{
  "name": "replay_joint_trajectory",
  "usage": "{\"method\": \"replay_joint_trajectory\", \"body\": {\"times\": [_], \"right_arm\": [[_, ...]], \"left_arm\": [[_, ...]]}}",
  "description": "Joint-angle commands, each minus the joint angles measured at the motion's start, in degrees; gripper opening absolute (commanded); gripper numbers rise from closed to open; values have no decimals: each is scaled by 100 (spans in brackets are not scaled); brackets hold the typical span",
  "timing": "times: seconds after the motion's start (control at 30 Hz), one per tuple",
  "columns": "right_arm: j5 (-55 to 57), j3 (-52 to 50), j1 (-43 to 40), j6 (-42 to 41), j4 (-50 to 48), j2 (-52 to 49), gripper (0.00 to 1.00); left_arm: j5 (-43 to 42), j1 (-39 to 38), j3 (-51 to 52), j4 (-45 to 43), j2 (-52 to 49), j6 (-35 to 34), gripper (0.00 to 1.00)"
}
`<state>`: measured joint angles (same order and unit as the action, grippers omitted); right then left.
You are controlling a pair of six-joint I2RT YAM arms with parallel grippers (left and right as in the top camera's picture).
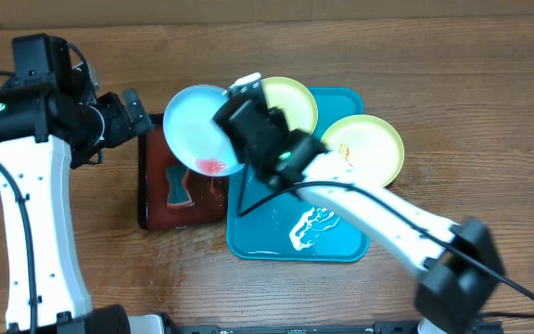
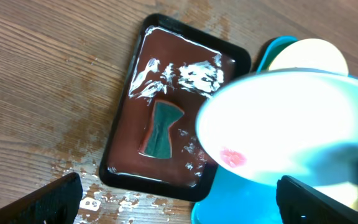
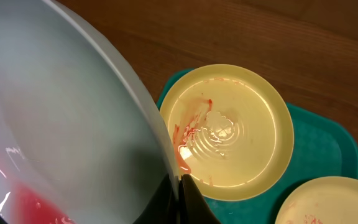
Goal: Clean dirty plates on tray and stack at the side
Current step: 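Lift the white plate with the right gripper and tilt it over black tray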
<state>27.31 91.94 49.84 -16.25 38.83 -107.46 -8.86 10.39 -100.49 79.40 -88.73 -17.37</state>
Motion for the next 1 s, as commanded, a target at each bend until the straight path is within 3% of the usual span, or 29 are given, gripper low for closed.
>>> {"method": "replay_joint_trajectory", "body": {"times": [0.0,0.23,0.33,0.97], "right_arm": [[1379,107,437,17,-68,-286,4],[3574,109,1248,24,-42,-256,4],[4024,109,1502,24,79,-256,4],[4207,109,1727,20,216,-254,4]], "left_arm": [[-76,31,-98,76,68,70,100],[350,31,-92,203,66,68,100],[352,31,-92,201,66,70,100],[348,31,-92,177,66,68,100]]}}
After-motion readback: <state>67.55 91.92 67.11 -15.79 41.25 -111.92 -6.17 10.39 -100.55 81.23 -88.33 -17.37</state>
